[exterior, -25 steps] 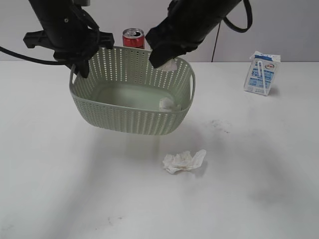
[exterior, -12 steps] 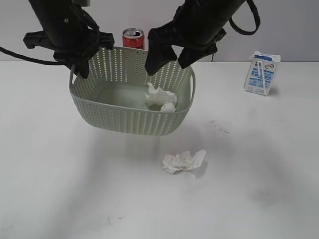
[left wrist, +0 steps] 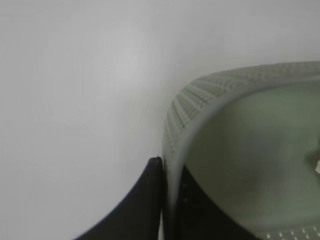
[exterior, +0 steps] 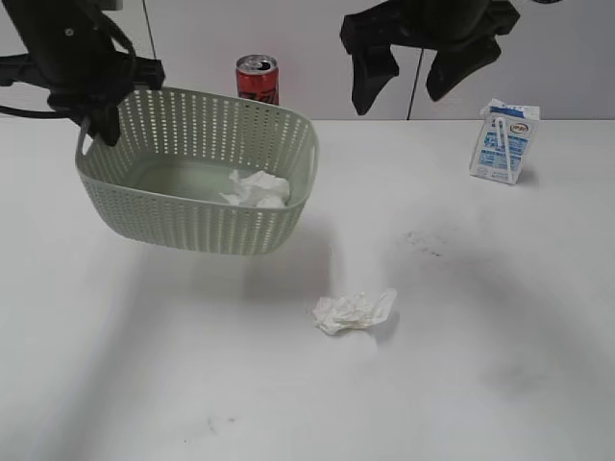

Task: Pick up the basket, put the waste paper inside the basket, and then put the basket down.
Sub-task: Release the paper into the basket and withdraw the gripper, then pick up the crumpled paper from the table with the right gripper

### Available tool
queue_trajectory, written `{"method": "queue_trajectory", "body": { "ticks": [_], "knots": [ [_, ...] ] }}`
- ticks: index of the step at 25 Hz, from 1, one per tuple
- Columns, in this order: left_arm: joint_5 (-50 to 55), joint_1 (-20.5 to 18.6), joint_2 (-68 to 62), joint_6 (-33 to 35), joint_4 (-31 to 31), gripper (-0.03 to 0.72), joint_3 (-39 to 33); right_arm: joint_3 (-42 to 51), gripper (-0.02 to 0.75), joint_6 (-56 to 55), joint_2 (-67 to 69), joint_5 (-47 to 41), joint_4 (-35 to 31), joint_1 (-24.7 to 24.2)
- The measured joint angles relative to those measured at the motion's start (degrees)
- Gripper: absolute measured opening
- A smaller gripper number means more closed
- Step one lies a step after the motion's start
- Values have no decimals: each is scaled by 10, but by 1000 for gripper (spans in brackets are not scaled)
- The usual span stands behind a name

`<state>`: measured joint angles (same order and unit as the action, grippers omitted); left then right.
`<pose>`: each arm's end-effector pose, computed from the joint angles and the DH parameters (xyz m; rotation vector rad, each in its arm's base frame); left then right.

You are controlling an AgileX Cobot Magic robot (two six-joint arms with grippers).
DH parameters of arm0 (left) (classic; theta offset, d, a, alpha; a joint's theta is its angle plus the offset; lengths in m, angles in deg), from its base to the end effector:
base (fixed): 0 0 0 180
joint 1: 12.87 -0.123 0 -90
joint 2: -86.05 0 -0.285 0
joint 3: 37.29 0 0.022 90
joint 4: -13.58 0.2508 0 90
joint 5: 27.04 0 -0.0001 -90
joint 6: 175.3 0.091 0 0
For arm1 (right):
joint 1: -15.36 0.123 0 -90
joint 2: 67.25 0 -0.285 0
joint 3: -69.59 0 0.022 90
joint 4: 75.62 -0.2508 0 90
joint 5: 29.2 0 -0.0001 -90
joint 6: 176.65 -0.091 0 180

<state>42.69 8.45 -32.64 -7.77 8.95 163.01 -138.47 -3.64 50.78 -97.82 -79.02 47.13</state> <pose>0.3765 -0.1543 0.2694 0.1986 2.9527 -0.2010 0.3526 0.2243 0.3121 -0.5850 2.7358 0.2538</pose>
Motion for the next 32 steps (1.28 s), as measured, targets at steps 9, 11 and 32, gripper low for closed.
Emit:
{"method": "queue_trajectory", "body": {
  "ticks": [9, 11, 32],
  "knots": [
    [-1, -72, 46, 73, -61, 0, -46, 137, 666, -19, -4, -8, -49, -4],
    [-1, -73, 64, 76, -48, 0, -75, 196, 664, -19, -4, 17, -55, -4],
    [-37, -73, 91, 77, -42, 0, -238, 336, 407, 58, 82, 252, -116, 19]
  ]
}}
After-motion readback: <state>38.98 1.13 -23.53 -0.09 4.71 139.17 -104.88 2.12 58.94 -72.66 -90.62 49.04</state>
